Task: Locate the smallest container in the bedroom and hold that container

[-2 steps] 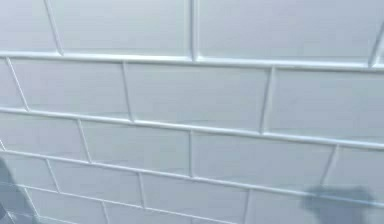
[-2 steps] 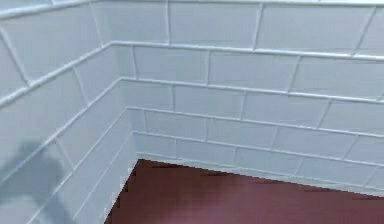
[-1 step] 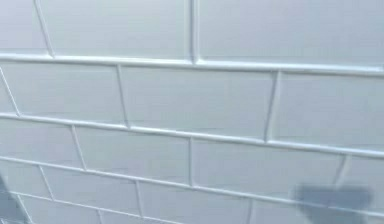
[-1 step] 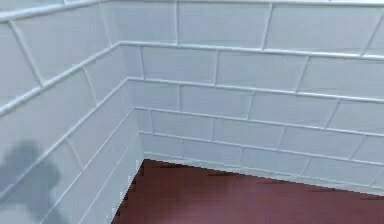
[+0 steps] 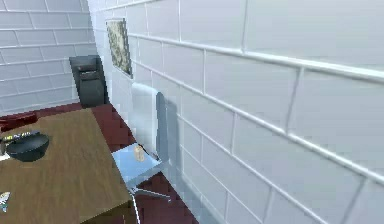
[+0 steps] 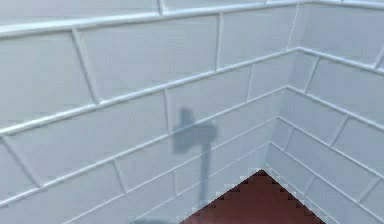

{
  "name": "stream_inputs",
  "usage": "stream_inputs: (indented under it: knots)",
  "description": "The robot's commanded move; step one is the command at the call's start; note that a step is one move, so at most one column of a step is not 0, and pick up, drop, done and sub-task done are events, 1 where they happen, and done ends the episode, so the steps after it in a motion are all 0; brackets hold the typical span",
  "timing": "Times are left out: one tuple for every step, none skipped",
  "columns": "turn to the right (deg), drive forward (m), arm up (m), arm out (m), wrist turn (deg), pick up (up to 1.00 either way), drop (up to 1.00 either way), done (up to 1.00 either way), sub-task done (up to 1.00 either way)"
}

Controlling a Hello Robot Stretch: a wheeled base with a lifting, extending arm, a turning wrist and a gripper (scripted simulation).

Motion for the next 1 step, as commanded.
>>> stream_inputs:
  knots:
    - [-3.0, 0.00, 0.00, 0.00, 0.0, 0.00, 0.00, 0.00, 0.00]
